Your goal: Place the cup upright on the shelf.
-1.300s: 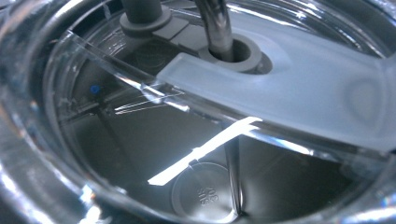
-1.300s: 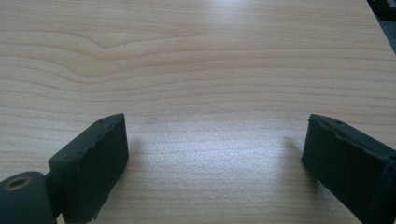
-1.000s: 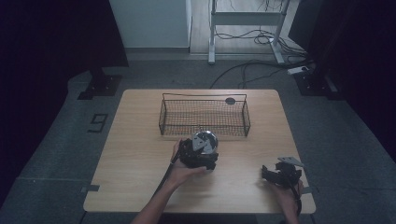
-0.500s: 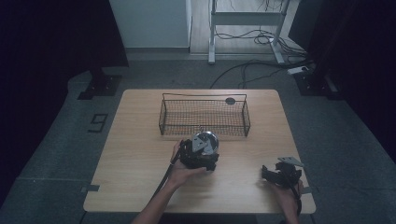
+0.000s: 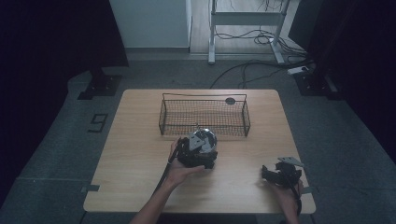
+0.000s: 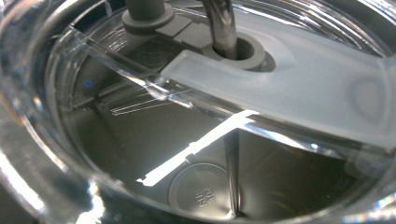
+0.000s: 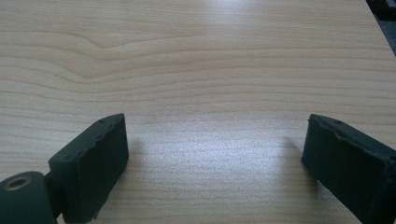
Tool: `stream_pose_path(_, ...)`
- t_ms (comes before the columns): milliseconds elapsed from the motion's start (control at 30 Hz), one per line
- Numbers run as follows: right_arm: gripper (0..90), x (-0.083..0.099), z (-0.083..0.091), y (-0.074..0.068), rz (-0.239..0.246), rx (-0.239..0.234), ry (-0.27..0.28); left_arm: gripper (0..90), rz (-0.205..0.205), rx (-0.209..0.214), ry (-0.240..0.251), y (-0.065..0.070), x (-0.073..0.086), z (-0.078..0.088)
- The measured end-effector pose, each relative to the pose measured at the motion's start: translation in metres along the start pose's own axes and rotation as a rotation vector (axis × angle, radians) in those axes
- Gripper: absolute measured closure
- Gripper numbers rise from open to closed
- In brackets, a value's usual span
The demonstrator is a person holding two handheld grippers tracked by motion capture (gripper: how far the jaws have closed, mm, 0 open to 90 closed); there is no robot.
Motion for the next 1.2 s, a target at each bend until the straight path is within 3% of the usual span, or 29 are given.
stream_pose_path(533, 6.9, 0.000, 0.000, 0.000, 0.000, 0.000, 0.001, 4.3, 0.025, -0.035, 0.037, -0.020, -0.020, 0.018)
stream_pose_path(1200, 6.9, 0.000, 0.000, 0.000, 0.000, 0.000, 0.001, 4.2, 0.063, -0.088, 0.067, -0.048, -0.038, 0.027)
Point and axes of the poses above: each handheld gripper's, and its own axes: z roughly backward along the jaws, x roughly out of its underside, y roughly to its right, the point moved 4 cm from there along -z, roughly forward along the jaws, and after that the axes turned 13 degrees about y, right-handed, at the moved point
